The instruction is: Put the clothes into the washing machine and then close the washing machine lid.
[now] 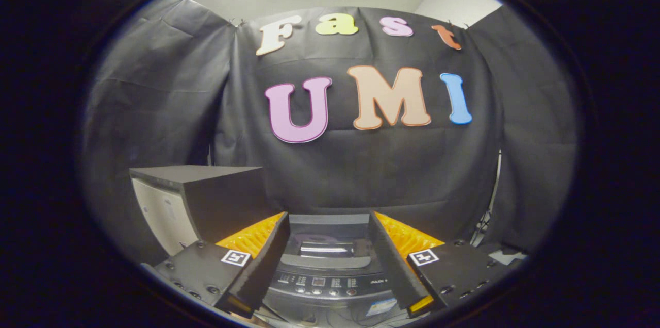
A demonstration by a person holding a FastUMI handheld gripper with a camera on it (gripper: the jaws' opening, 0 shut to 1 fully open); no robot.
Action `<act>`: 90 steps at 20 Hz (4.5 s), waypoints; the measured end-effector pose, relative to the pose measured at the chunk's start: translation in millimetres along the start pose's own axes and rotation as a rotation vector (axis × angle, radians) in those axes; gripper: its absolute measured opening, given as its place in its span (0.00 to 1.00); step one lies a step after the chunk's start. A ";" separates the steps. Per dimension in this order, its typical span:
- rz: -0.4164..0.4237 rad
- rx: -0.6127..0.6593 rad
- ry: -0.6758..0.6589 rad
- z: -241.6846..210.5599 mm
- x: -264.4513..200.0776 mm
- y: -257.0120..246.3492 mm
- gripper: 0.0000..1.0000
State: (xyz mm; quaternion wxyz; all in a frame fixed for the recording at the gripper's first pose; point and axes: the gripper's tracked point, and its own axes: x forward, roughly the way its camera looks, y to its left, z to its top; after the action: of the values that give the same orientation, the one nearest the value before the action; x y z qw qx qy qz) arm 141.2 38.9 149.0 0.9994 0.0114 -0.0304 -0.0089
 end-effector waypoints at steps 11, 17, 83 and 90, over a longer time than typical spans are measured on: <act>0.046 -0.076 -0.136 -50.1 -121.9 -31.4 0.95; 0.038 0.000 -0.049 -97.8 -144.1 -40.4 0.96; 0.046 -0.021 0.057 -140.4 -149.3 -38.1 0.97; 0.045 -0.021 0.058 -139.8 -149.3 -38.2 0.97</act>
State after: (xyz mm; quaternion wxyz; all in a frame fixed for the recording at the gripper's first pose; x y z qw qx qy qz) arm 0.0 6.6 -0.5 0.9999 0.0004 -0.0014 0.0138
